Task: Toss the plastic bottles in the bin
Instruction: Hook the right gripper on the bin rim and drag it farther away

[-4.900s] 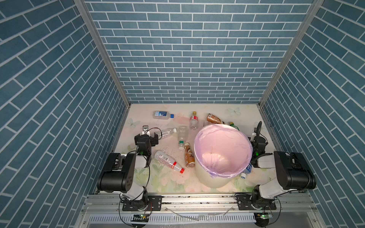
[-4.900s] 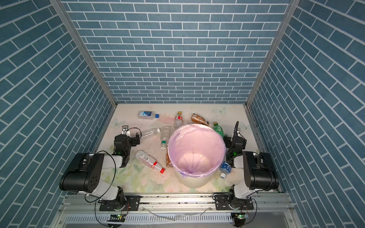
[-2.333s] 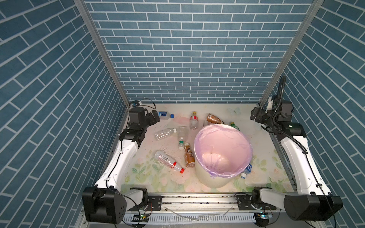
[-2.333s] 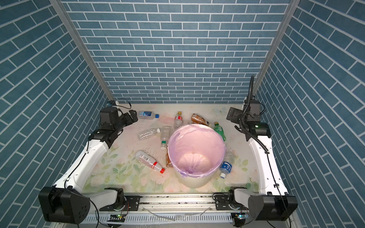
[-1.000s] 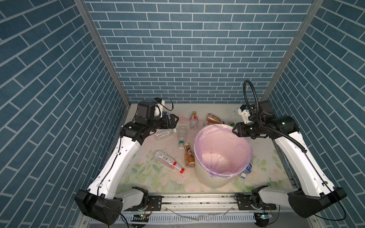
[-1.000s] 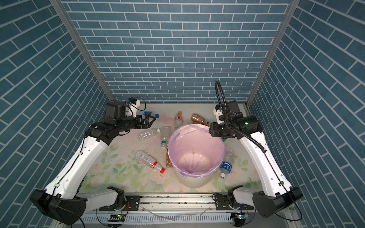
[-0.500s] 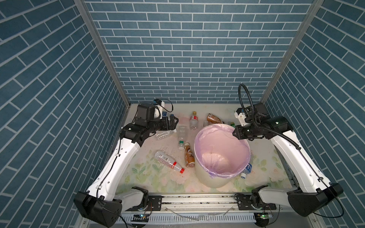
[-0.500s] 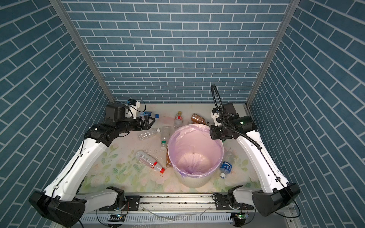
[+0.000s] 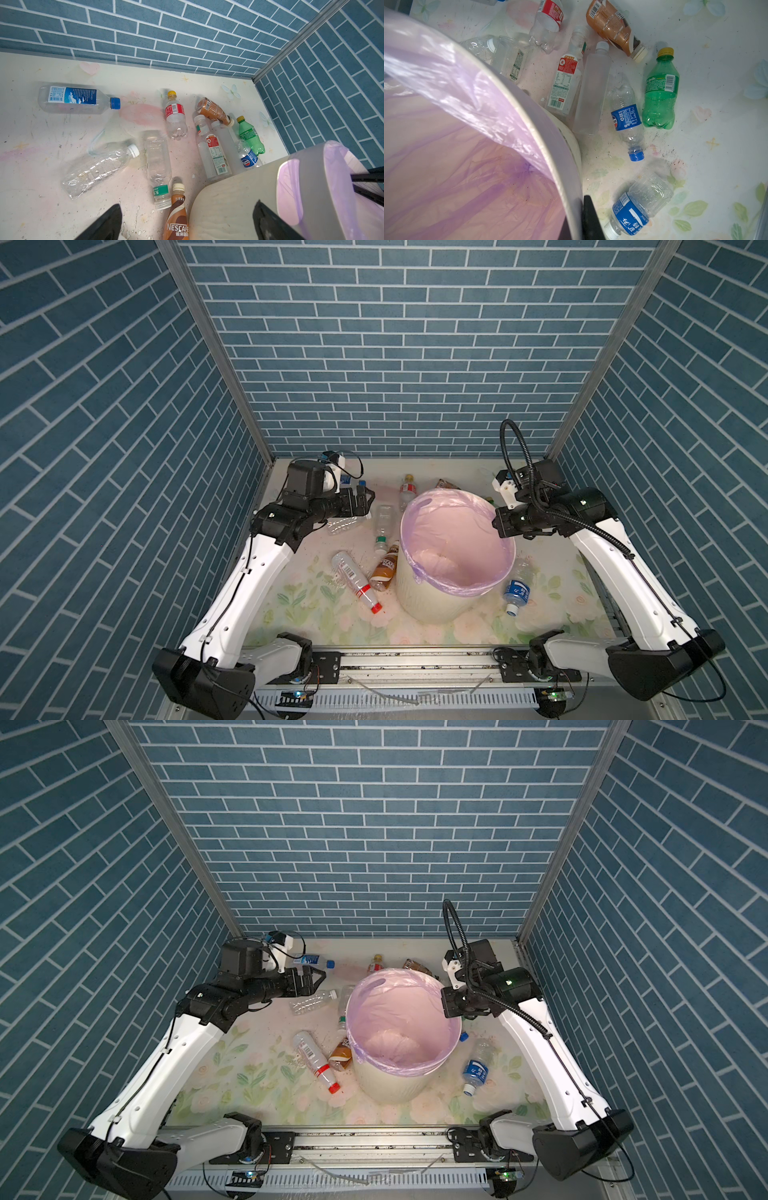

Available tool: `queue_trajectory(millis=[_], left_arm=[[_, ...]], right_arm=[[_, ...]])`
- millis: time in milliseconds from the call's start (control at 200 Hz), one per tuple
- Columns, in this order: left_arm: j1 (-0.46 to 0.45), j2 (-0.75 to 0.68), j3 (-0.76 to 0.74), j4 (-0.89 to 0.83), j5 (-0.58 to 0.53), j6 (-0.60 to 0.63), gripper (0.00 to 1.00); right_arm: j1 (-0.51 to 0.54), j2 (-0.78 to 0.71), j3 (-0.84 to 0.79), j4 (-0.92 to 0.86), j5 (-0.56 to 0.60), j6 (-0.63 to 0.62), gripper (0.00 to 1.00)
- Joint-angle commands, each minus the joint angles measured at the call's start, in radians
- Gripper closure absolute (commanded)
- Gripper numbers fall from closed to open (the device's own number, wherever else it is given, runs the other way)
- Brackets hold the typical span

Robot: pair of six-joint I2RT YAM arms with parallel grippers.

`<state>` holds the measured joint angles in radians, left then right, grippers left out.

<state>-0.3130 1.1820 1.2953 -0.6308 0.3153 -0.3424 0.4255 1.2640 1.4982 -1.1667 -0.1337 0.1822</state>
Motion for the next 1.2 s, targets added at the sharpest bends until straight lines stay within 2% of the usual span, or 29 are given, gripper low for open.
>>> queue_trajectory(millis=[0,105,920,1095,1195], left_arm=[[-0.006,-0.013,-0.01,0.011,-0.005,-0.001,0.01],[-0.006,-0.014,-0.011,0.012,-0.005,0.0,0.01],[-0.006,-0.019,-0.028,0.006,-0.03,0.023,0.01],[-0.008,-0.022,-0.028,0.008,-0.031,0.024,0.01],[-0.007,-0.019,-0.025,0.012,-0.032,0.026,0.01]], right_arm=[[0.005,-0.031,-0.011,-0.004,-0.046,0.023,0.97],[0.006,-0.029,-0.004,-0.004,-0.044,0.023,1.0],[0.01,-0.034,0.145,-0.018,-0.039,0.02,1.0],[0.009,-0.025,0.233,-0.038,-0.034,0.014,1.0],[0.009,-0.016,0.302,-0.056,0.014,0.008,1.0]])
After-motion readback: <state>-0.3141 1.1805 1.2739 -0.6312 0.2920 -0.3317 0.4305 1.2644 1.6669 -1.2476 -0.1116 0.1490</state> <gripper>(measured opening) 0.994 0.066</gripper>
